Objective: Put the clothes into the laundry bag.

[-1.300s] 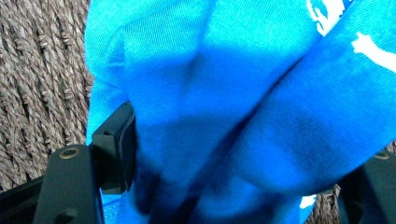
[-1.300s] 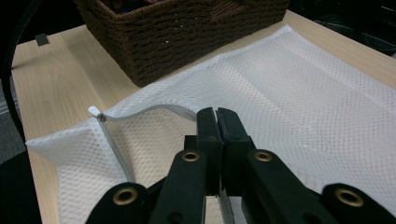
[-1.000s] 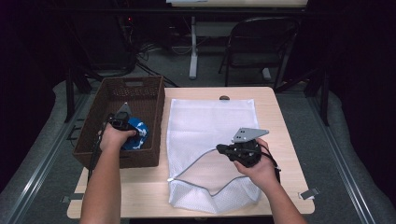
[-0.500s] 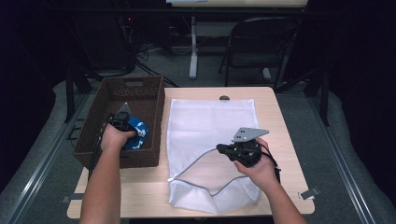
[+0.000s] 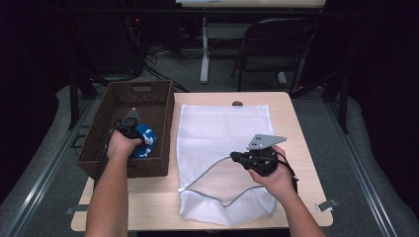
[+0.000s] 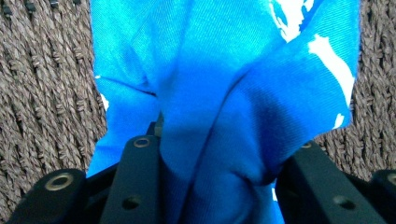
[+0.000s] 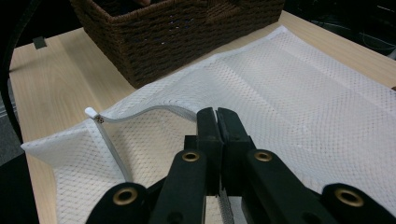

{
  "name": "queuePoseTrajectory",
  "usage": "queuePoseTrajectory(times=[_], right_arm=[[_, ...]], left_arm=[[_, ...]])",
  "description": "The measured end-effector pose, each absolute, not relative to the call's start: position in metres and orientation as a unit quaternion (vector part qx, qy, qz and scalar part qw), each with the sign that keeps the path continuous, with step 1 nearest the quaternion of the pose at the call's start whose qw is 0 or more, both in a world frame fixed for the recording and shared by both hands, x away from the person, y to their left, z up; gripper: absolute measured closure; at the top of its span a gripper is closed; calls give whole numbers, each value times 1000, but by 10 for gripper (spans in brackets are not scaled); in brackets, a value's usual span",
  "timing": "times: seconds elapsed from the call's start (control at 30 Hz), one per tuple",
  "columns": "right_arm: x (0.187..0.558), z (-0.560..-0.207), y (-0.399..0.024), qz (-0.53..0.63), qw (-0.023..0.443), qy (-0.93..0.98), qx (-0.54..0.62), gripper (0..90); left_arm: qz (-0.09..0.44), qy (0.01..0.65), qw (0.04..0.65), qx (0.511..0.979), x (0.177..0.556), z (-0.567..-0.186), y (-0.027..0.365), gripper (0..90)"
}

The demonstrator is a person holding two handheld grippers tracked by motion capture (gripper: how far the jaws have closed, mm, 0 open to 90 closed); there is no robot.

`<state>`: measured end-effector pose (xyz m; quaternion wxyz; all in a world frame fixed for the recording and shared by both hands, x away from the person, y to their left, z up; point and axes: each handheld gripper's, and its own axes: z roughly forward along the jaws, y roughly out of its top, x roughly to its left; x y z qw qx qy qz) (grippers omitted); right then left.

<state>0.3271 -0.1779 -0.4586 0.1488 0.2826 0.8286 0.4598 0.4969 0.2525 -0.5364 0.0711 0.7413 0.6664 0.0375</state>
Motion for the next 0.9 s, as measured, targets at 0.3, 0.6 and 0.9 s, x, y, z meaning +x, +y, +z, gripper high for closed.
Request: queuePoseTrajectory(times=[0.3,0.6,0.9], right_arm=[[327,-459,-179,460,148,828,284,888],[327,-458,-179,461,149,827,284,888],[328,-459,-179,460,149,828,284,888]], left_arm=[[42,667,74,740,497,-536,253,671],[44,666,77,741,497,-535,253,681],[42,665,79,742,500,-528,254,686]])
